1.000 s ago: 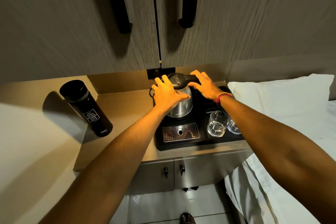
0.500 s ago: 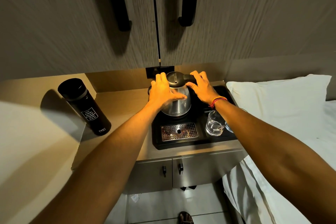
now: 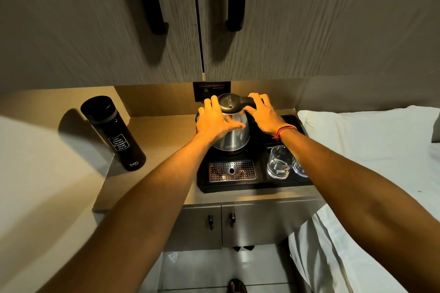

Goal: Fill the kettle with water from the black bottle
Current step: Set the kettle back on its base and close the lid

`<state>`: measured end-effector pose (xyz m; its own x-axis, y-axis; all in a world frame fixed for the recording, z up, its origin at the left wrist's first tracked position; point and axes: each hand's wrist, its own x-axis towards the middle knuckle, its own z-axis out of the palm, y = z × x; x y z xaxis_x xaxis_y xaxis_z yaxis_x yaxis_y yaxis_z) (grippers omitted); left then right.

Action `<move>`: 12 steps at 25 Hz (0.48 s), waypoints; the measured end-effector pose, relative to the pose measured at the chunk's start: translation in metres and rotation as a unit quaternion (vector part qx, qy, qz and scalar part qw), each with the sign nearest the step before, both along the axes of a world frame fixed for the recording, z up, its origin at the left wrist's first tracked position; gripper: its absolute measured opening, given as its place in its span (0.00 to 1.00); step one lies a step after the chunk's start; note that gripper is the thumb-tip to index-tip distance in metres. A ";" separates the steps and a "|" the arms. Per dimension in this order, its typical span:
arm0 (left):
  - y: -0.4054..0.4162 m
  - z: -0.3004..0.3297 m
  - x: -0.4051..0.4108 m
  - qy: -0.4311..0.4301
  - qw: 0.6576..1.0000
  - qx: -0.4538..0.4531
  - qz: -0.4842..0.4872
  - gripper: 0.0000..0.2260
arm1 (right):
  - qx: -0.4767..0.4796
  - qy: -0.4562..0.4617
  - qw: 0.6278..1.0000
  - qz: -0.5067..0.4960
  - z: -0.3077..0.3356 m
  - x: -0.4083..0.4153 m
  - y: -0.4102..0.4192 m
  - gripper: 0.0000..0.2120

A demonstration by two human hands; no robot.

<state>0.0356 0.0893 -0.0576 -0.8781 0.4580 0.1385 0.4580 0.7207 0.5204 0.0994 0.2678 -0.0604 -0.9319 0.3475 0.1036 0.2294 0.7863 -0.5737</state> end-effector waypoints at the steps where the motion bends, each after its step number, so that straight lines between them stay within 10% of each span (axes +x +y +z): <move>1: -0.001 0.002 0.001 0.000 1.000 -0.020 0.003 0.54 | 0.027 -0.001 1.000 -0.006 0.000 0.002 0.000 0.24; 12: -0.014 0.022 0.006 0.191 0.951 -0.225 -0.088 0.47 | 0.156 0.031 0.985 -0.073 0.007 0.026 -0.012 0.28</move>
